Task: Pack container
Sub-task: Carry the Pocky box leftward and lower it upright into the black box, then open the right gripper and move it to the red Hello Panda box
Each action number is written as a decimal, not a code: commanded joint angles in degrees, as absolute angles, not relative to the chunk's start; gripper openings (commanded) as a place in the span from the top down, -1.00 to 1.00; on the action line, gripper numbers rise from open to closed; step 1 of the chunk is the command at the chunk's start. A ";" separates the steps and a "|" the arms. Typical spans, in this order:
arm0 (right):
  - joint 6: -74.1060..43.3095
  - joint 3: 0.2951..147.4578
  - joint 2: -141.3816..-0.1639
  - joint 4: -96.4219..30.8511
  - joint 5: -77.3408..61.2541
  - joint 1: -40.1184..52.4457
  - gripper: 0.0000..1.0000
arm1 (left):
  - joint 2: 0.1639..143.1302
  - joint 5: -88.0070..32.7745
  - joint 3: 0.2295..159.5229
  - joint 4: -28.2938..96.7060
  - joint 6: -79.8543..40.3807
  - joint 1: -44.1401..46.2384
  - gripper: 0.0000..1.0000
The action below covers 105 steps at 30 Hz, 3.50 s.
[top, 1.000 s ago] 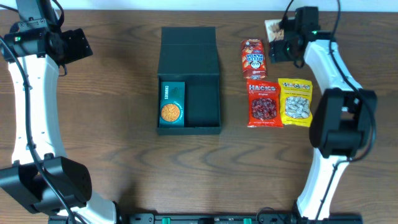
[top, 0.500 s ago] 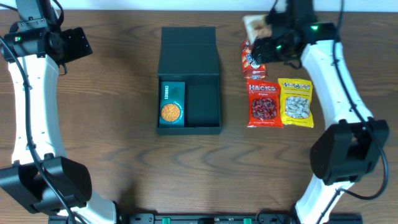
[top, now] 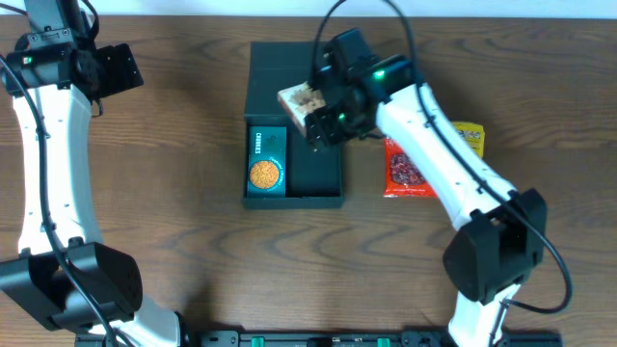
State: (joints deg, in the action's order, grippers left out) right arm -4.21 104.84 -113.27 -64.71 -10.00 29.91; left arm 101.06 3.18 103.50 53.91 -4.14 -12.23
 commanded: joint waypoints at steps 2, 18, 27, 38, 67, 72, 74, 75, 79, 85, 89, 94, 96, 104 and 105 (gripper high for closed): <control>-13.19 104.18 -112.62 -64.73 -1.89 31.77 -0.38 | 101.58 3.16 103.66 54.17 -3.11 -12.36 -0.91; -27.88 96.47 -112.62 -63.57 -3.88 34.33 -0.28 | 101.58 3.16 103.66 54.06 -2.70 -12.36 -0.90; -28.88 96.47 -112.62 -65.65 -3.90 38.54 -0.29 | 101.58 3.16 103.66 53.93 -2.48 -12.36 -0.91; -36.38 96.47 -112.62 -67.75 -1.93 40.60 -0.18 | 101.58 3.14 103.66 54.22 -1.21 -12.36 -0.91; -23.14 99.48 -112.05 -61.89 7.27 29.56 -0.99 | 101.58 3.11 103.66 54.17 -1.26 -12.36 -0.91; -12.32 101.10 -112.38 -52.05 7.35 20.91 -0.98 | 101.58 3.09 103.66 54.17 -1.41 -12.36 -0.90; -10.35 101.10 -113.93 -45.87 7.60 16.69 -0.99 | 101.58 3.09 103.66 54.22 -1.74 -12.36 -0.90; -10.17 101.10 -114.87 -44.07 7.77 15.11 -0.99 | 101.58 3.09 103.66 54.39 -1.74 -12.36 -0.91; -10.11 101.10 -118.58 -39.40 7.44 10.70 -0.99 | 101.58 3.11 103.66 55.05 -1.72 -12.36 -0.90; -5.87 101.10 -124.90 -34.02 6.46 9.47 -0.99 | 101.58 3.09 103.66 55.11 -2.00 -12.36 -0.90; -5.91 101.10 -127.55 -32.36 6.39 9.78 -0.98 | 101.58 3.09 103.66 55.11 -2.39 -12.36 -0.90; -5.89 101.10 -130.50 -31.57 6.37 10.37 -0.98 | 101.58 3.09 103.66 55.29 -3.25 -12.36 -0.90; -5.69 101.10 -131.31 -31.64 6.42 10.59 -0.98 | 101.58 3.11 103.66 55.29 -3.25 -12.36 -0.90; -5.26 101.10 -132.03 -31.05 6.26 10.85 -0.98 | 101.58 3.11 103.66 55.27 -3.42 -12.36 -0.90; -5.28 101.10 -132.25 -31.09 6.17 10.85 -0.98 | 101.58 3.11 103.66 55.27 -3.42 -12.36 -0.90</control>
